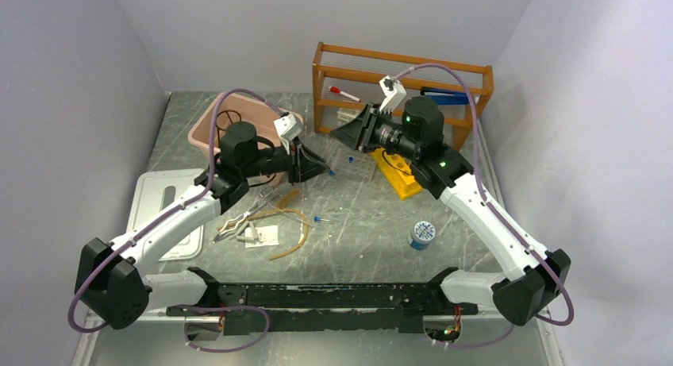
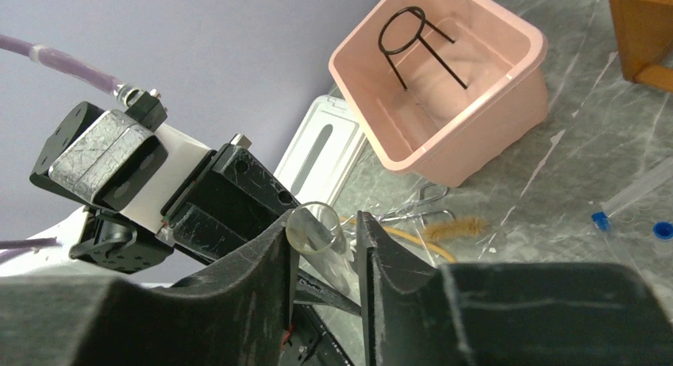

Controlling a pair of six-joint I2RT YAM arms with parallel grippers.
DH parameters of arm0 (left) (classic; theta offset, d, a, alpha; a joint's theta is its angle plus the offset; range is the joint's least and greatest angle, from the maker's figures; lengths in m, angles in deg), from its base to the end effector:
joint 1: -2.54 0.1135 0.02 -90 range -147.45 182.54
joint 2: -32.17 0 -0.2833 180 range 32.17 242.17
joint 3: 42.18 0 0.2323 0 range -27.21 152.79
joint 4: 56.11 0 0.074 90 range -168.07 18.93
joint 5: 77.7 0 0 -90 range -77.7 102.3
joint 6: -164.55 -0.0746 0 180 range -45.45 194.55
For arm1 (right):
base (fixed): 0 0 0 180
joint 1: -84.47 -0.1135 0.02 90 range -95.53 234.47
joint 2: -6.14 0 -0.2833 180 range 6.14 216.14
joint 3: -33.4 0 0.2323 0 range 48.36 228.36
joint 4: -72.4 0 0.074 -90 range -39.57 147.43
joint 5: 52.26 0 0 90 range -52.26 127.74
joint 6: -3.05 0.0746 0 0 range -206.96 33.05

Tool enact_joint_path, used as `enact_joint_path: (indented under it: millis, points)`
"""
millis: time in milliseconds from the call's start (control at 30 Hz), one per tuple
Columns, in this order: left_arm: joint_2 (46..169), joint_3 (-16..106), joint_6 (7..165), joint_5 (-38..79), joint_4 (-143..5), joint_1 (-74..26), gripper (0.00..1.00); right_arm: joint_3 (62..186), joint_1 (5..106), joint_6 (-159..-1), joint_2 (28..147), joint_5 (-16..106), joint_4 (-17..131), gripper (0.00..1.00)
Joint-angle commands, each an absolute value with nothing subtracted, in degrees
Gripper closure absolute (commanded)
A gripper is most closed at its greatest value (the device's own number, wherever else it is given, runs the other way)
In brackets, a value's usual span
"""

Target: Organize the chemistry lab equipment

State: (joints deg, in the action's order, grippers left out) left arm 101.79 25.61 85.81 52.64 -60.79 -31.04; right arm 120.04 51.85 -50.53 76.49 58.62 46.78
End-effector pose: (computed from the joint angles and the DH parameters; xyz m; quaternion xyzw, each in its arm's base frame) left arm 0.2095 -0.1971 0.3568 0.3608 0.6427 -0.4762 0.4796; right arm 0.2295 0.1785 0.4222 -0.0924 0.7531 0.4745 0.4462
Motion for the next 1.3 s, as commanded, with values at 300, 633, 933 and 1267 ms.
enact_joint_path:
  millis: [300,633,933,1267]
  points:
    - [98.0,32.3,85.5,26.3,-75.2,-30.9,0.06,126.6,54.0,-68.9,78.9,40.4,39.4,0.76]
    - [94.2,30.6,83.4,25.3,-77.2,-30.9,0.04,124.1,57.3,-81.0,84.4,18.8,46.3,0.76]
    - [95.5,28.5,83.7,28.3,-76.3,-30.9,0.05,117.4,59.7,-79.7,81.8,5.7,47.6,0.76]
    - [96.2,28.4,83.8,29.0,-76.9,-30.9,0.06,110.6,62.2,-73.5,77.5,4.0,46.3,0.76]
